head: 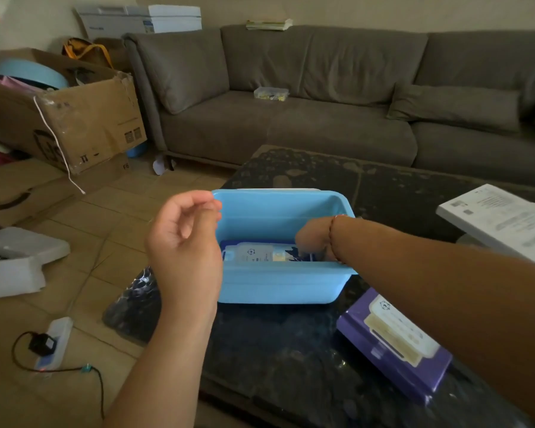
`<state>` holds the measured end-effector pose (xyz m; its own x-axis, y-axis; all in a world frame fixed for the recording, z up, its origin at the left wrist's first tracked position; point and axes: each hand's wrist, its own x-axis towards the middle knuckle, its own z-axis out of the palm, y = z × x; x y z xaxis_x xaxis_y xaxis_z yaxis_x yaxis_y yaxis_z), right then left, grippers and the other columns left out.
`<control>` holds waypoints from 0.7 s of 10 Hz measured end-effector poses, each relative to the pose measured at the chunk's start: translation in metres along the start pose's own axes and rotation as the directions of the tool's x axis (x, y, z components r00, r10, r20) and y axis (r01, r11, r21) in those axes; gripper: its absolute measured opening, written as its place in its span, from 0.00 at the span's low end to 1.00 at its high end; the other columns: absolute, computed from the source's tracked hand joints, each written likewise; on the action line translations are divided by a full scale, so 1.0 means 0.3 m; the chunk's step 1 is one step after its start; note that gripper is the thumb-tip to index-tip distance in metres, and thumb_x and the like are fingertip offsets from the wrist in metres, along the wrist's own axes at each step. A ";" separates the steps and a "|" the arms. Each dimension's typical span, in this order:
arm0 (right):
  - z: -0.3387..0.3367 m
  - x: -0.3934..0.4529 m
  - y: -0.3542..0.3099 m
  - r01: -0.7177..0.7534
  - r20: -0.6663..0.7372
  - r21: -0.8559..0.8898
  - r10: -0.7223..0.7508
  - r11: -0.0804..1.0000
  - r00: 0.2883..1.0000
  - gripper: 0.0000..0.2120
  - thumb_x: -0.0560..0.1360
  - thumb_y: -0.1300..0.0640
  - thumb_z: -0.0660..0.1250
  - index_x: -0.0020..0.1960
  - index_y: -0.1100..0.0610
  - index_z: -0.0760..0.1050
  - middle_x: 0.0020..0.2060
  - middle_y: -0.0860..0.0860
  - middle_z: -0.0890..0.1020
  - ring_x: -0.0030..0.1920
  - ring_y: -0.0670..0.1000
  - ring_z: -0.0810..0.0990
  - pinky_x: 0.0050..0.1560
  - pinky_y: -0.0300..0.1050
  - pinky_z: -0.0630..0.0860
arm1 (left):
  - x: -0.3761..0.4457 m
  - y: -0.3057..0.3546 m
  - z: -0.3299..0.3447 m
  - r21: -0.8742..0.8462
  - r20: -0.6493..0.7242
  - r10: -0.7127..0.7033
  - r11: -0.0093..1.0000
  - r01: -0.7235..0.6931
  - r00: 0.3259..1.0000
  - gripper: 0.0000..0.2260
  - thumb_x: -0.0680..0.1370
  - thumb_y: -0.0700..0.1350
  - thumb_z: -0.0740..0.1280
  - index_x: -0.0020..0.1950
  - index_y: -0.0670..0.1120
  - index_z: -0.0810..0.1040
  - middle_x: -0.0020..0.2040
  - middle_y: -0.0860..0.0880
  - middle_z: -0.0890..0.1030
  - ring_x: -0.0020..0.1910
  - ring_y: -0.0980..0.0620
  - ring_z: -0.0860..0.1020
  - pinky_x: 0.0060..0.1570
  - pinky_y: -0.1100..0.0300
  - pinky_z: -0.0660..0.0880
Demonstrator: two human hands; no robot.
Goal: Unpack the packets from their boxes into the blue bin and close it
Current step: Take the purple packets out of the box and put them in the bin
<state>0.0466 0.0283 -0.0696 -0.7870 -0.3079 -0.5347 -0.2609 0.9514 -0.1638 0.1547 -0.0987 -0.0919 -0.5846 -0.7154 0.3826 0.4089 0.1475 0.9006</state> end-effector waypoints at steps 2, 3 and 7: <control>-0.055 -0.100 0.008 0.190 -0.316 0.070 -0.159 0.979 0.935 0.15 0.80 0.60 0.59 0.63 0.63 0.75 0.50 0.54 0.80 0.42 0.54 0.76 0.39 0.35 0.75 | -0.049 -0.014 0.014 0.261 0.188 0.331 0.891 -0.372 0.925 0.05 0.78 0.40 0.64 0.51 0.48 0.79 0.48 0.56 0.81 0.51 0.56 0.80 0.55 0.55 0.78; 0.001 -0.279 0.158 0.481 -0.603 0.220 -0.269 0.849 0.751 0.15 0.77 0.55 0.65 0.63 0.50 0.77 0.53 0.43 0.84 0.51 0.44 0.83 0.55 0.43 0.80 | -0.096 -0.020 0.022 0.233 0.368 0.502 0.765 -0.601 0.782 0.06 0.77 0.37 0.65 0.50 0.39 0.80 0.48 0.49 0.81 0.50 0.51 0.79 0.54 0.61 0.75; 0.553 -0.418 0.589 0.147 -0.440 -0.199 -0.222 0.969 0.870 0.25 0.73 0.33 0.55 0.66 0.39 0.74 0.67 0.40 0.75 0.70 0.48 0.72 0.70 0.52 0.63 | -0.272 -0.091 0.075 -0.027 0.787 0.486 0.643 -0.766 0.380 0.07 0.77 0.34 0.65 0.50 0.37 0.82 0.49 0.45 0.81 0.49 0.48 0.80 0.49 0.52 0.78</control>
<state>0.1920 0.2369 -0.1690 -0.8727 -0.4841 -0.0642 -0.4797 0.8744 -0.0722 0.1755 -0.0291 -0.1429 -0.5748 0.3376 0.7454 0.7296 0.6239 0.2800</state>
